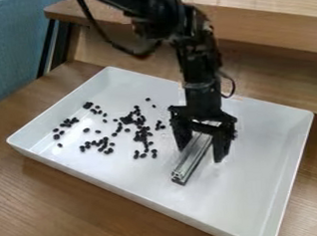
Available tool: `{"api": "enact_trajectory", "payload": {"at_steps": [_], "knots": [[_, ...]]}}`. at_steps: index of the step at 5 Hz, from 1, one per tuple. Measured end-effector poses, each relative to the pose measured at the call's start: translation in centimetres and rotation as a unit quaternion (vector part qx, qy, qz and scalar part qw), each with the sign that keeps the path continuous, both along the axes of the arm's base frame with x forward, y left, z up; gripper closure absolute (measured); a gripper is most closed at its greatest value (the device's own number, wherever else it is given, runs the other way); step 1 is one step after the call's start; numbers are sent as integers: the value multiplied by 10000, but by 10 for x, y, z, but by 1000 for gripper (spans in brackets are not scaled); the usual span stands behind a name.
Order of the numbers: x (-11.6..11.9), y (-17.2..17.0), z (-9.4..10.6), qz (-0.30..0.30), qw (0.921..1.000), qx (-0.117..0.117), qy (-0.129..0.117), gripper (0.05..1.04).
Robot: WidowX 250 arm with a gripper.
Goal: Sweep into pile
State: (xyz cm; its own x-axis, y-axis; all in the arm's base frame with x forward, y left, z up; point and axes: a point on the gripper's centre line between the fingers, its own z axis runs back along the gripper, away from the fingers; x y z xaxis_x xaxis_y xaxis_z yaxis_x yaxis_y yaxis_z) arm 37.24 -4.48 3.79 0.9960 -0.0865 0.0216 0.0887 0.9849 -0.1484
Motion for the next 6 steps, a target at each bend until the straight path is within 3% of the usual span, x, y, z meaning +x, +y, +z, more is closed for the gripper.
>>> {"api": "enact_trajectory", "payload": {"at_steps": [2,4,6], "knots": [[1,-1,-7,108,9997,160,-159,673],[-13,5,-8,-225,9994,264,-21,685],[-43,32,-11,-932,9943,367,379,685]]}}
